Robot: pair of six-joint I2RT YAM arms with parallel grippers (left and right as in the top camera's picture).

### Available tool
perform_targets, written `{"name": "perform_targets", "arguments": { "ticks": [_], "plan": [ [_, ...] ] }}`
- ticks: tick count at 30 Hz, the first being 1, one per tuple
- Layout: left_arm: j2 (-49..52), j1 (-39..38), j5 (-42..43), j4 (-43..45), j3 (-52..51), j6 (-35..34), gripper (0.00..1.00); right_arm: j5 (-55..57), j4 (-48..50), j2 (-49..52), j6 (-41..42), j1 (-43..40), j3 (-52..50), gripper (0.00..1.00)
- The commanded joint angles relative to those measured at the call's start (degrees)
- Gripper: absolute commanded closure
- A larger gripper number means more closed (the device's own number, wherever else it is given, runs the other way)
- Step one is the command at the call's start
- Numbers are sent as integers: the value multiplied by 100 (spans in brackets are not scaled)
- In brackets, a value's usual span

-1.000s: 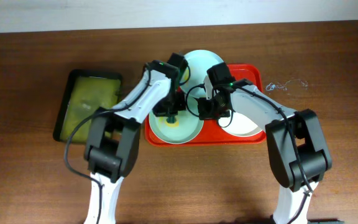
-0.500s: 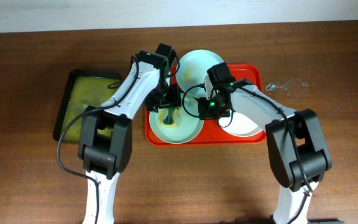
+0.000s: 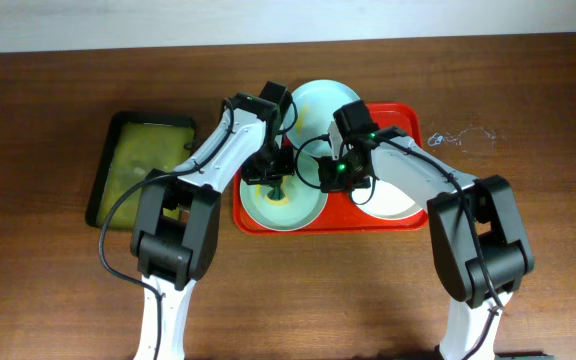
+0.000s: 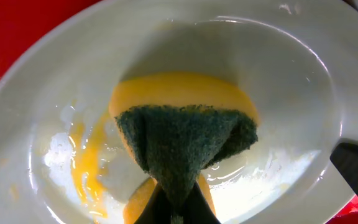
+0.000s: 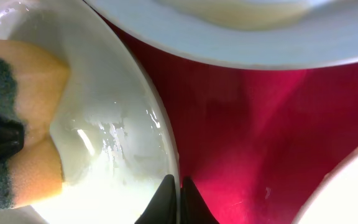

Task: Clean dirty plates on tray and stack at the side
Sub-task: 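Hold the pale green plate rim with right gripper, scrub with sponge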

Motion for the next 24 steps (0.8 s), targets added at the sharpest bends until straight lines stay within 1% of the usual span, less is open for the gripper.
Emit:
{"name": "perform_targets", "arguments": {
  "ticks": [1,3,5,6,8,11,13,14,15,17,18,19,24],
  "plan": [
    [-13,-35,-107,31,-48,-74,100,-85,13,103,-4,-13,-35,96],
    [-13,-35,-826,33,-87,-76,100,-85,11,103,-4,-13,-35,96],
    [-13,-35,-1919,50,-358,-105,100,-85,9,105,-4,-13,-35,96],
    [-13,-33,-2463,52,-560,-282,100,-85,13,103,-4,-13,-35,96],
    [-13,-28,-3053,26,-739,-420,100,-85,13,103,-2,-13,-35,96],
    [-22,-2,-3309,-234,-485,-420,100,-85,13,103,-2,-13,-35,96],
    [-31,9,-3237,-566,-24,-422,100,-85,17,103,-2,-13,-35,96],
    [-42,7,-2857,-688,278,-420,100,-85,17,103,-4,-13,-35,96],
    [-42,4,-2420,-695,409,-420,100,-85,17,103,-4,-13,-35,96],
    [-31,2,-780,-321,439,-420,100,-85,17,103,-4,-13,-35,96],
    [-17,0,-328,-140,415,-417,100,-85,17,103,-4,-13,-35,96],
    [-13,-20,-111,76,356,-420,100,-85,15,103,-4,-13,-35,96],
    [195,-35,-264,350,164,-422,100,-85,17,103,-4,-13,-35,96]
  ]
}}
